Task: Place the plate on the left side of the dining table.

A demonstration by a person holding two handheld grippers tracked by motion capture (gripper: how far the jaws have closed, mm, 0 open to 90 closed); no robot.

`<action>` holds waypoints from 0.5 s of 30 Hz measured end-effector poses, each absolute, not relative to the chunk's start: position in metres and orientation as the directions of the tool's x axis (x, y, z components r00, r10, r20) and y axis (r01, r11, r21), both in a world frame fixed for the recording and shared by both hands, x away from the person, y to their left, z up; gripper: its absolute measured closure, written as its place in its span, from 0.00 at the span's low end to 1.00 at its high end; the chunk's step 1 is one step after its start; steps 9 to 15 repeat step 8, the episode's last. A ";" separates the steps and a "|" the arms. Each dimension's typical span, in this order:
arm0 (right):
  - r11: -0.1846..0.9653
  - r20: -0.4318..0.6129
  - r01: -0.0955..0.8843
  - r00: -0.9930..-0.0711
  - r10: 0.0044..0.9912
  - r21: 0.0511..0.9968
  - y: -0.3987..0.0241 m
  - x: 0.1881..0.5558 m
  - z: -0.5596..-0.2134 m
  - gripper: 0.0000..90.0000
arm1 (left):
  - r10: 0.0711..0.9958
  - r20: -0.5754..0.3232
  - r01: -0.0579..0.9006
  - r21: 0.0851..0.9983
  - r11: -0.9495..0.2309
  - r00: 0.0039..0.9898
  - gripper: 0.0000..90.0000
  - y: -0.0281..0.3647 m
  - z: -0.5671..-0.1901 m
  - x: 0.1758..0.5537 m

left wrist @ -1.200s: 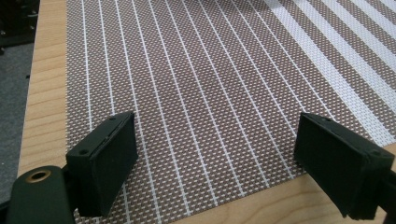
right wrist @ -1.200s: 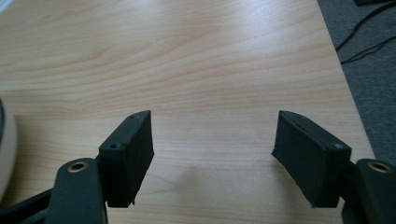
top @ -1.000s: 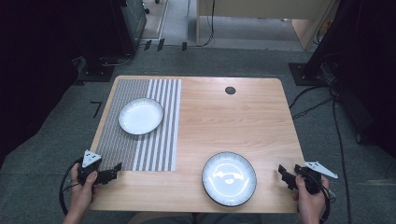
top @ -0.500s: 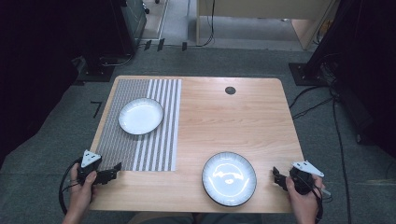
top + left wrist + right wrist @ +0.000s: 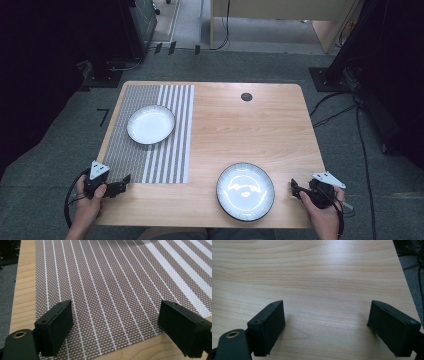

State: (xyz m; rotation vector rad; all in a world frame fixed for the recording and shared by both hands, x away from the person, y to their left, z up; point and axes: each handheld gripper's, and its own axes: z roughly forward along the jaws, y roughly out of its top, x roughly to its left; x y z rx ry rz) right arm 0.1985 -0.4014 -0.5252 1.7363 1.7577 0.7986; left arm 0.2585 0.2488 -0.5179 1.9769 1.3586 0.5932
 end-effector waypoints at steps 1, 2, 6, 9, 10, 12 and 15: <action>-0.006 0.031 0.681 -0.025 0.999 0.733 -0.401 0.198 -0.525 0.15 | 0.934 0.001 0.635 0.733 -0.244 0.358 0.14 0.249 -0.518 0.258; -0.004 0.030 0.680 -0.026 0.999 0.733 -0.401 0.198 -0.525 0.15 | 0.934 0.001 0.635 0.733 -0.244 0.358 0.14 0.249 -0.518 0.258; -0.005 0.030 0.680 -0.026 0.999 0.733 -0.401 0.198 -0.525 0.15 | 0.935 -0.002 0.636 0.733 -0.240 0.355 0.14 0.249 -0.518 0.259; -0.004 0.030 0.680 -0.026 0.999 0.733 -0.401 0.199 -0.525 0.15 | 0.936 -0.001 0.638 0.732 -0.239 0.352 0.14 0.248 -0.518 0.259; -0.004 0.030 0.680 -0.026 0.999 0.733 -0.401 0.199 -0.525 0.15 | 0.936 -0.001 0.638 0.732 -0.239 0.352 0.14 0.248 -0.518 0.259; -0.004 0.030 0.680 -0.026 0.999 0.733 -0.401 0.199 -0.525 0.15 | 0.936 -0.001 0.638 0.732 -0.239 0.352 0.14 0.248 -0.518 0.259; -0.004 0.030 0.680 -0.026 0.999 0.733 -0.401 0.199 -0.525 0.15 | 0.936 -0.001 0.638 0.732 -0.239 0.352 0.14 0.248 -0.518 0.259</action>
